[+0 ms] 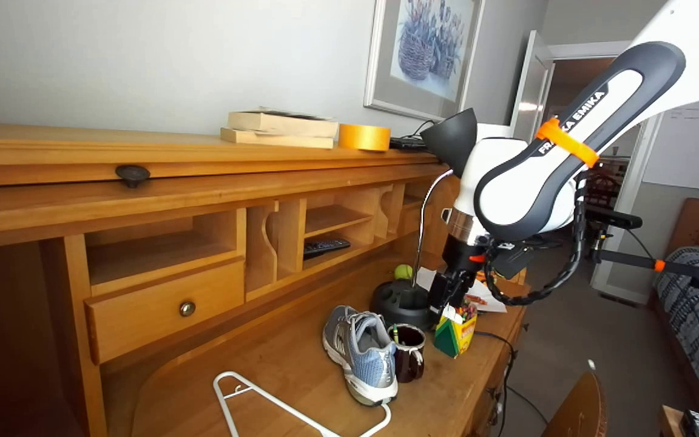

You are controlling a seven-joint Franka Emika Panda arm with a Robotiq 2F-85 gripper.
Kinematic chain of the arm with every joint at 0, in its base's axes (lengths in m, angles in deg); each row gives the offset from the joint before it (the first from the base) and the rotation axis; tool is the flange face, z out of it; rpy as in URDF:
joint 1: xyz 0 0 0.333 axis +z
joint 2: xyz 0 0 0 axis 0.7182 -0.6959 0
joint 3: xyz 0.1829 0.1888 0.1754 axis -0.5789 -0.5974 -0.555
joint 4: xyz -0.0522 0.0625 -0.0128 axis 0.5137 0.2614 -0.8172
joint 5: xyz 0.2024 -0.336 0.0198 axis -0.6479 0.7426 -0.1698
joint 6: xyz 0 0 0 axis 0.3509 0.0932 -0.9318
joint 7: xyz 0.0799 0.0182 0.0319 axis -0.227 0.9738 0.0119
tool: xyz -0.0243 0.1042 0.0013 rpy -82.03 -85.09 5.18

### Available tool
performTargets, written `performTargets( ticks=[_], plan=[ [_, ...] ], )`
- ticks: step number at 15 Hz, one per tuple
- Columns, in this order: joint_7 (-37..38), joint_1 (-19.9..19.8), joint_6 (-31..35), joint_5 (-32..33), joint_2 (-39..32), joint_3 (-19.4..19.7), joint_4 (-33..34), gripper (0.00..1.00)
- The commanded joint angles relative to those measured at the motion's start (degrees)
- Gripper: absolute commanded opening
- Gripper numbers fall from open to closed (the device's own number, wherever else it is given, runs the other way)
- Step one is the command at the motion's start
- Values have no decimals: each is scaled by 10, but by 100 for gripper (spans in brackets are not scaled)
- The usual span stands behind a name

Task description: Remove the crayon from the mug and put it in the box.

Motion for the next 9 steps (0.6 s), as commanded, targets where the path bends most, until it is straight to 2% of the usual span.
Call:
performTargets(
  ticks=[1,3,9],
  plan=[
    [-68,-28,13,-103,-28,-35,18,100],
    [-92,-38,9,-137,-37,-47,27,100],
    [-81,-45,-1,-128,-65,-50,49,100]
  ],
)
